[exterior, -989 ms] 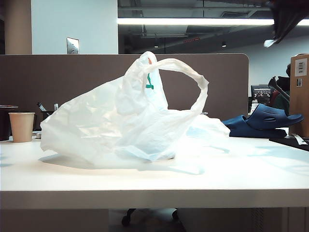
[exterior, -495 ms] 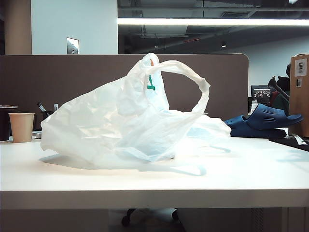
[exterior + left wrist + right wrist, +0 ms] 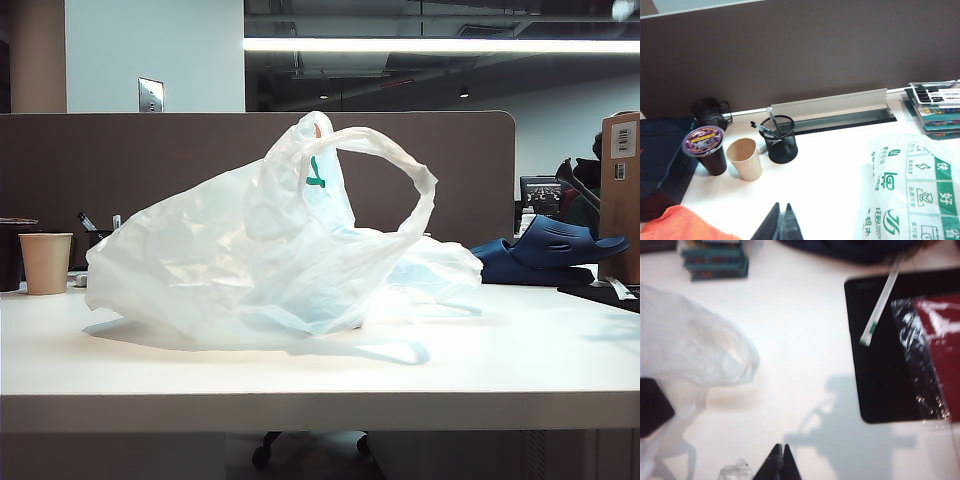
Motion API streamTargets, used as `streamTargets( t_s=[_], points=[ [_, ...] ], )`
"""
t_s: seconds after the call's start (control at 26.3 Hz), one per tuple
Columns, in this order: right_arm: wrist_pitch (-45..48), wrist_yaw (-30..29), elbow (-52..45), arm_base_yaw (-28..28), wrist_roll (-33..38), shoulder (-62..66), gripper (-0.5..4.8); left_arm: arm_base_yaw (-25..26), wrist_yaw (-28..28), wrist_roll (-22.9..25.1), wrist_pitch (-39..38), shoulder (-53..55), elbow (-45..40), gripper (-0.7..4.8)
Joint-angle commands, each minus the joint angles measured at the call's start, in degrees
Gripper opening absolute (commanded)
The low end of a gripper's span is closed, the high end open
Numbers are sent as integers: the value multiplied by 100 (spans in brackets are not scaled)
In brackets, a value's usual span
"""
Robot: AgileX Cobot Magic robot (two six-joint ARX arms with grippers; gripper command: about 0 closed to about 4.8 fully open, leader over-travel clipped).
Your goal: Put the power bank into the bag.
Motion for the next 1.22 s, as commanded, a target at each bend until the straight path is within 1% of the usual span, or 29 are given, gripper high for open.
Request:
streamTargets(
  t_s=[0.04, 0.19, 0.34, 0.42, 0.49, 0.65, 0.95, 1.03, 1.22],
  points=[
    [492, -35, -820, -2, 63, -293, -9, 17, 24, -22, -96, -118, -2, -6],
    [933, -33, -1690, -13, 157, -713, -9, 17, 24, -26, -136, -262, -79, -6],
    [1119, -42, -2184, -15, 155, -1088, -9, 15, 24, -153, -133, -535, -350, -6],
    [1449, -181, -2610, -15, 162, -1523, -9, 15, 26, -149, -131, -911, -723, -6],
    [1681, -181, -2948, -15, 166, -1895, -9, 15, 35, -149, -131, -1255, -1034, -6],
    [1915, -179, -3458, -15, 166, -2452, -9, 15, 271, -153, -133, -1729, -1429, -6],
    [2653, -179, -4760, -15, 170, -3720, -9, 15, 284, -240, -133, -2935, -2277, -6],
    [2970, -177, -5287, -13, 177, -4190, -9, 15, 284, -240, -120, -3379, -2583, -6],
    [3272, -170, -5954, -7, 238, -4819, -9, 15, 289, -249, -101, -4142, -3161, -6]
  ],
)
